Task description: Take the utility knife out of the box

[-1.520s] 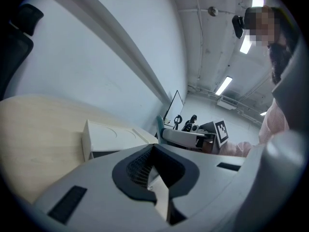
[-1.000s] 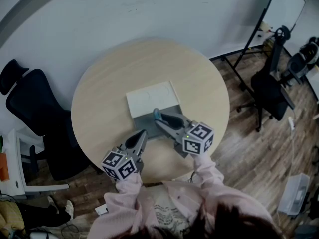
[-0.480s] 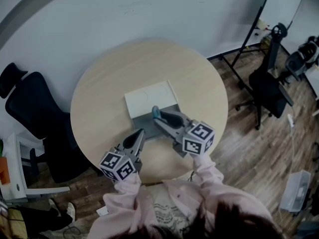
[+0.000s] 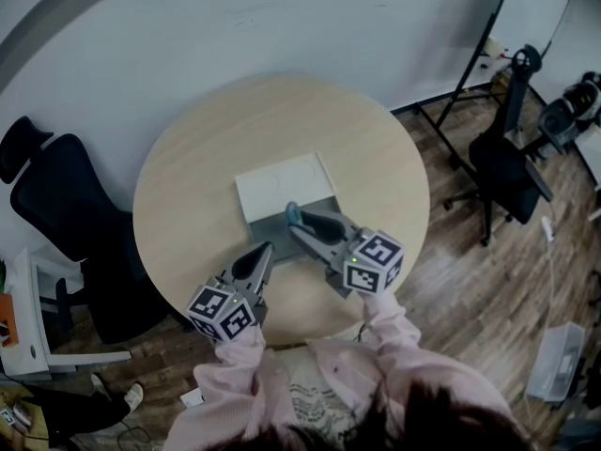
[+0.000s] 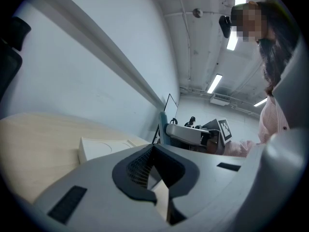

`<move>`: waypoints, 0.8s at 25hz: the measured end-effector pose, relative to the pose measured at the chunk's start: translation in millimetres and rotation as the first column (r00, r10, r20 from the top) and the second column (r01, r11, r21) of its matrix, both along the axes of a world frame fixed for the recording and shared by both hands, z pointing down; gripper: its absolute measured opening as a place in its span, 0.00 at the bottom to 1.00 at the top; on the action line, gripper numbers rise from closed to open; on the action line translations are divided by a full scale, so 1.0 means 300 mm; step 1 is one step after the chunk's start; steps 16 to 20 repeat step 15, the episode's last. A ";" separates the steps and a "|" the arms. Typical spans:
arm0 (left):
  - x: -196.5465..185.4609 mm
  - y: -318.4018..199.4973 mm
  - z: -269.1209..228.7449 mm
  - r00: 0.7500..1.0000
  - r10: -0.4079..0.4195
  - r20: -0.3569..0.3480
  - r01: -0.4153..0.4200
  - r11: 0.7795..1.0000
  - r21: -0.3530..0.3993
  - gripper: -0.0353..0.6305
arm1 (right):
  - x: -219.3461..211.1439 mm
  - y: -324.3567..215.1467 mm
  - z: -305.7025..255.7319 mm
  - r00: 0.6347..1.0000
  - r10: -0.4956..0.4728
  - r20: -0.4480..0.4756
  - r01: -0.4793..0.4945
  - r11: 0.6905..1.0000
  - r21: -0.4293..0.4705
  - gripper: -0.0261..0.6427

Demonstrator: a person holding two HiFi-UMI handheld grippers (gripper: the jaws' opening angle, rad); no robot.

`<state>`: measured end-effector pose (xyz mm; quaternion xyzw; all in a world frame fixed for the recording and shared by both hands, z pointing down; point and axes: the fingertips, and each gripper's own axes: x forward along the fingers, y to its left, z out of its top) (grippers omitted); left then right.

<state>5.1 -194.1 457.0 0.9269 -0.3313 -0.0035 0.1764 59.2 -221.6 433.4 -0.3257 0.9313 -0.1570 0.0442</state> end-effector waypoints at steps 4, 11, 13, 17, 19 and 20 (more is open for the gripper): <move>0.000 0.001 -0.004 1.000 0.000 0.001 0.000 1.000 0.007 0.07 | 0.002 0.000 -0.002 1.000 0.001 0.000 -0.001 1.000 0.004 0.25; 0.005 0.001 -0.013 1.000 0.002 -0.005 -0.002 1.000 0.008 0.07 | 0.001 -0.002 0.002 1.000 0.002 -0.004 -0.002 1.000 0.001 0.25; 0.007 0.003 -0.016 1.000 0.003 -0.005 -0.003 1.000 0.007 0.07 | 0.001 0.000 0.003 1.000 0.002 -0.006 -0.003 1.000 -0.002 0.25; 0.010 0.004 -0.017 1.000 0.005 -0.005 -0.005 1.000 0.006 0.07 | 0.003 0.002 0.004 1.000 0.004 -0.007 -0.004 1.000 -0.005 0.25; 0.010 0.004 -0.017 1.000 0.005 -0.005 -0.005 1.000 0.006 0.07 | 0.003 0.002 0.004 1.000 0.004 -0.007 -0.004 1.000 -0.005 0.25; 0.010 0.004 -0.017 1.000 0.005 -0.005 -0.005 1.000 0.006 0.07 | 0.003 0.002 0.004 1.000 0.004 -0.007 -0.004 1.000 -0.005 0.25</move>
